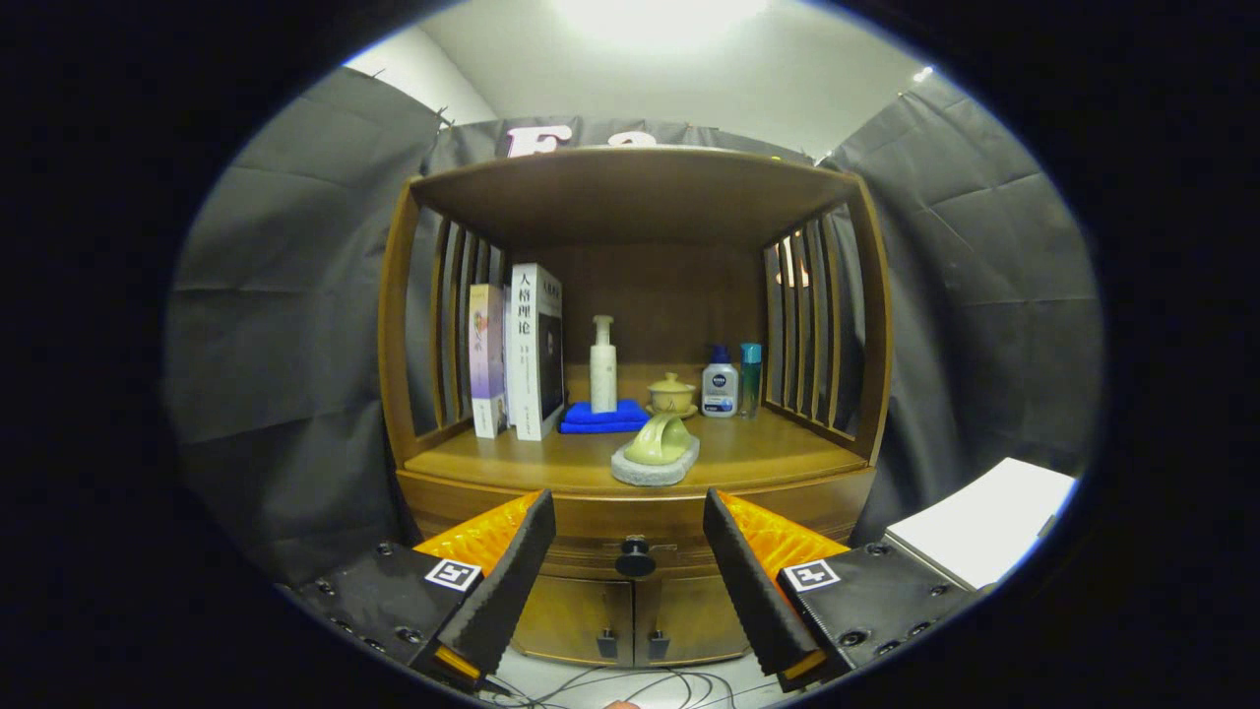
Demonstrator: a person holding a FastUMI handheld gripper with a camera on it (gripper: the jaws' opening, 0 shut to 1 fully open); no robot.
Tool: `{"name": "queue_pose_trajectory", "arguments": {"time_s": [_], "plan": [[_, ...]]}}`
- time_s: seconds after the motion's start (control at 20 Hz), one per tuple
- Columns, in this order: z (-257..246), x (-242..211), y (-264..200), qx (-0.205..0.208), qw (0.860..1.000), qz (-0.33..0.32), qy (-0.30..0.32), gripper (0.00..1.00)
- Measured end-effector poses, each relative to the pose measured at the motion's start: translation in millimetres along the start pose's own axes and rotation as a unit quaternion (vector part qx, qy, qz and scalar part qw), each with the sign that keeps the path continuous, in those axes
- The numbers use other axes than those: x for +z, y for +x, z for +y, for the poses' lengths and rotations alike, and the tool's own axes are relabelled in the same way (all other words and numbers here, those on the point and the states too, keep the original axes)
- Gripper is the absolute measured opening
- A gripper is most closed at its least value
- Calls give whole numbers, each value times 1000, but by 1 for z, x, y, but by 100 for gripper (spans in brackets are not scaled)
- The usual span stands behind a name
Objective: Pull open the drawer, take out the items inside it, and place them on the countertop above the cabinet.
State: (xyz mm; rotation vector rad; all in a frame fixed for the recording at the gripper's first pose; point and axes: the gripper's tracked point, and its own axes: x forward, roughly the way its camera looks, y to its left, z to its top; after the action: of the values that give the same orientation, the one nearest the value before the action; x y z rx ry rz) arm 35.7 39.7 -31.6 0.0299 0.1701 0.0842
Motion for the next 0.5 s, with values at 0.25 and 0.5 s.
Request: {"name": "queue_pose_trajectory", "arguments": {"time_s": [0.25, 0.5], "plan": [[1, 12, -31, -2, 1000, -12, 3, 96], [-2, 18, -50, -5, 1000, -24, -6, 96]]}}
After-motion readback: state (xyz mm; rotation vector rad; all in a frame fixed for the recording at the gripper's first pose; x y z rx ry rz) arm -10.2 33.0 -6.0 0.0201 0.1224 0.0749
